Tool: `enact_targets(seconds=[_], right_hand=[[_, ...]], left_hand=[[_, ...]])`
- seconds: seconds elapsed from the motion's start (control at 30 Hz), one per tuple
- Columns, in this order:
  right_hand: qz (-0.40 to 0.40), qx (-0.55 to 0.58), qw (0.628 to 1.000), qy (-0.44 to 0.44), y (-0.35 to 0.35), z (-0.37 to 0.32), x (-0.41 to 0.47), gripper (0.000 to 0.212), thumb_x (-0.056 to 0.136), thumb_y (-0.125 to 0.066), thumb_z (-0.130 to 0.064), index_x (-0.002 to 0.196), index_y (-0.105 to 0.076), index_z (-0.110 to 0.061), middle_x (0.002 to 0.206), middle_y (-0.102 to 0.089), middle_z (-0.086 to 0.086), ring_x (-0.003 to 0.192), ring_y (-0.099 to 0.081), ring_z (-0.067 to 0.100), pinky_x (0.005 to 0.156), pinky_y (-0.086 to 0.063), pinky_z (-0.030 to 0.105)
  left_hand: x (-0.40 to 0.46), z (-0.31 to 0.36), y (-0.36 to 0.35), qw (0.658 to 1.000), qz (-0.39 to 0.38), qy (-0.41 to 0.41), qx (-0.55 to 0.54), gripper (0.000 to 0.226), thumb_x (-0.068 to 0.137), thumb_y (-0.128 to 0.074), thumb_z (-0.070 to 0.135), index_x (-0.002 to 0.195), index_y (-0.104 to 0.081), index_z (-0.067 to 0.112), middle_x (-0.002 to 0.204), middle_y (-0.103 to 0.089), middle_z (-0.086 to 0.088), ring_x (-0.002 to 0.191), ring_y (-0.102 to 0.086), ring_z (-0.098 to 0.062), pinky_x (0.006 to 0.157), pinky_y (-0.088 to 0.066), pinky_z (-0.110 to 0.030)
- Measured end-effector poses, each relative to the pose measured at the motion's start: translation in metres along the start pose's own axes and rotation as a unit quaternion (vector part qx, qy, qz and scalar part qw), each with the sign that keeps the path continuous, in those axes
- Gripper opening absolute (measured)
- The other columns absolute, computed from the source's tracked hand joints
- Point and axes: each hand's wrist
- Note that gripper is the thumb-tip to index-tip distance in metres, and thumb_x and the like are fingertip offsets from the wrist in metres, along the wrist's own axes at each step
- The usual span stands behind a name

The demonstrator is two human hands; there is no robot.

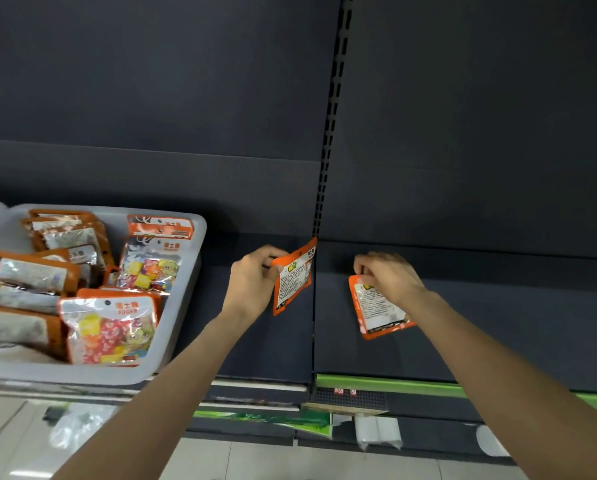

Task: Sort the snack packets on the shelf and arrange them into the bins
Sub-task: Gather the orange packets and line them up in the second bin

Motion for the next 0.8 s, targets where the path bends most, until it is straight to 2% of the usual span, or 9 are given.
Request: enact_targets(seconds=[0.07,0.13,0.23,0.37,0.57,0.73,0.8], right_hand=[[0.024,0.095,0.995,-0.025,0.006,-0.007,-0.007,0.003,0.092,-0.057,-0.020,0.091,-0.059,-0.019,0.091,-0.057,-0.004,0.087,-0.055,0.017,0.071,-0.038,0.027],[0.043,0.210,0.976,-0.045,0.010,-0.015,-0.014,0.004,0.089,-0.061,-0.019,0.085,-0.060,-0.020,0.086,-0.063,-0.003,0.081,-0.059,0.017,0.070,-0.046,0.032],[0.095,0.293,0.951,-0.036,0.020,-0.033,-0.020,0.013,0.087,-0.063,-0.017,0.078,-0.057,-0.023,0.078,-0.064,-0.005,0.075,-0.060,0.014,0.069,-0.048,0.036],[0.174,0.308,0.935,0.022,0.046,-0.074,-0.017,0.016,0.087,-0.063,-0.016,0.077,-0.054,-0.025,0.077,-0.060,-0.008,0.069,-0.055,0.013,0.064,-0.044,0.036],[0.230,0.335,0.912,0.056,0.089,-0.148,0.001,0.011,0.091,-0.059,-0.020,0.080,-0.055,-0.020,0.072,-0.060,-0.010,0.070,-0.057,0.016,0.065,-0.045,0.039],[0.235,0.303,0.922,0.060,0.101,-0.215,0.021,0.017,0.095,-0.053,-0.026,0.079,-0.045,-0.028,0.077,-0.064,-0.009,0.072,-0.060,0.014,0.064,-0.049,0.043],[0.245,0.292,0.923,0.049,0.103,-0.242,0.030,0.018,0.095,-0.052,-0.027,0.080,-0.043,-0.031,0.079,-0.066,-0.009,0.075,-0.062,0.014,0.064,-0.050,0.042]], left_hand=[[-0.003,0.000,0.005,1.000,0.005,0.001,-0.001,0.018,0.094,-0.053,0.005,0.102,-0.064,0.017,0.088,-0.060,0.009,0.079,-0.058,-0.001,0.056,-0.048,-0.004],[-0.008,-0.001,0.014,1.000,0.015,-0.007,0.003,0.019,0.094,-0.053,0.005,0.102,-0.064,0.019,0.091,-0.061,0.007,0.084,-0.060,-0.004,0.058,-0.049,-0.007],[-0.013,0.003,0.037,0.999,0.038,-0.031,0.008,0.020,0.094,-0.053,0.005,0.104,-0.064,0.017,0.095,-0.065,0.004,0.087,-0.062,-0.005,0.062,-0.050,-0.007],[-0.014,0.015,0.093,0.990,0.098,-0.088,0.046,0.019,0.093,-0.054,0.006,0.102,-0.066,0.017,0.094,-0.065,0.010,0.084,-0.061,-0.004,0.069,-0.045,-0.004],[-0.011,-0.002,0.182,0.970,0.170,-0.120,0.126,0.019,0.092,-0.052,0.000,0.101,-0.066,0.010,0.094,-0.063,0.006,0.082,-0.058,-0.006,0.062,-0.039,0.002],[0.004,-0.042,0.233,0.975,0.154,-0.094,0.129,0.016,0.094,-0.052,0.003,0.100,-0.064,0.010,0.104,-0.068,-0.006,0.089,-0.063,-0.016,0.057,-0.041,-0.004],[0.014,-0.058,0.249,0.978,0.134,-0.083,0.136,0.013,0.094,-0.052,0.006,0.101,-0.062,0.012,0.105,-0.067,-0.005,0.084,-0.061,-0.013,0.052,-0.040,-0.003]])
Point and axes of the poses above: each hand's wrist, its own x-axis towards the middle knuckle, its own y-axis out of the back of the hand, z = x × y
